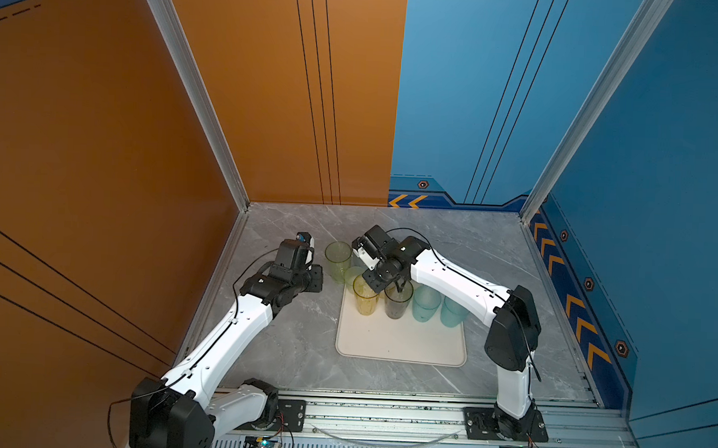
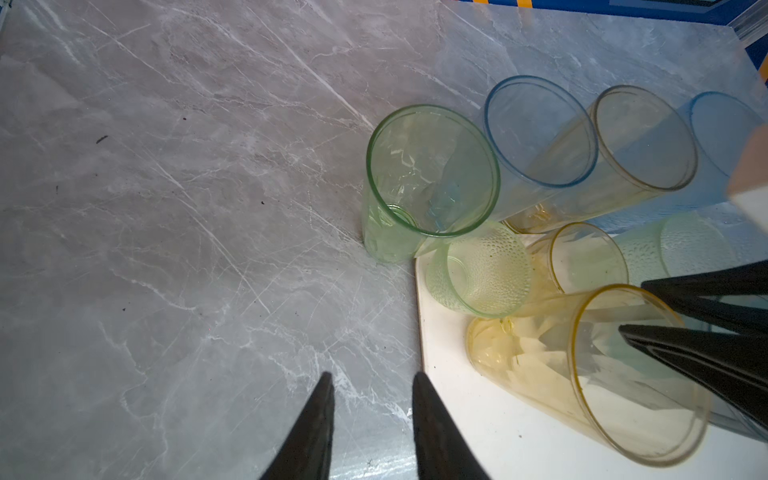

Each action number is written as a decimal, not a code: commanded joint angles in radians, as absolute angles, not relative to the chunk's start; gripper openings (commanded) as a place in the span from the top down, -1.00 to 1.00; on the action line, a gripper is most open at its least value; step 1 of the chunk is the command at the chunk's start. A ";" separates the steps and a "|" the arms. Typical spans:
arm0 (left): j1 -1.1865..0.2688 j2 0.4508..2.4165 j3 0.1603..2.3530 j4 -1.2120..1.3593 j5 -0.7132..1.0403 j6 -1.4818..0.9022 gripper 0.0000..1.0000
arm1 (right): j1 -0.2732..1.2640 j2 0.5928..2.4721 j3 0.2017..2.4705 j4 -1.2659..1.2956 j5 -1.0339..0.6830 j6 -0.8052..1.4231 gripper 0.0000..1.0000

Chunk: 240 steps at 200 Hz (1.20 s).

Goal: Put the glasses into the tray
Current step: 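Lower the tall yellow cup onto the tray's near corner with the right gripper, then open the right gripper and raise it away from the yellow cup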

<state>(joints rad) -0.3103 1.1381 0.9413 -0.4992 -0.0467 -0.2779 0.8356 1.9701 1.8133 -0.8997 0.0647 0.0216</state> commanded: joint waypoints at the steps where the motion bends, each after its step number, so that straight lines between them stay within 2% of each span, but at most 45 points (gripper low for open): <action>1: -0.301 1.140 0.953 -0.528 -0.035 -0.265 0.34 | 0.829 1.954 1.841 -0.930 0.075 0.014 0.42; 100: -0.301 1.146 0.943 -0.531 -0.049 -0.264 0.35 | 0.827 1.936 1.838 -0.922 0.078 0.018 0.35; 166: -0.302 1.154 0.941 -0.520 -0.037 -0.255 0.34 | 0.815 1.890 1.809 -0.866 0.049 0.039 0.22; 203: -0.304 1.134 0.928 -0.499 -0.028 -0.255 0.33 | 0.803 1.801 1.727 -0.786 0.041 0.070 0.17; 240: -0.310 1.129 0.925 -0.480 -0.021 -0.252 0.34 | 0.762 1.618 1.572 -0.647 0.017 0.135 0.14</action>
<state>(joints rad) -0.3092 1.1446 0.9348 -0.4973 -0.0425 -0.2703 0.7921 1.7363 1.6512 -0.7589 0.0395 0.0689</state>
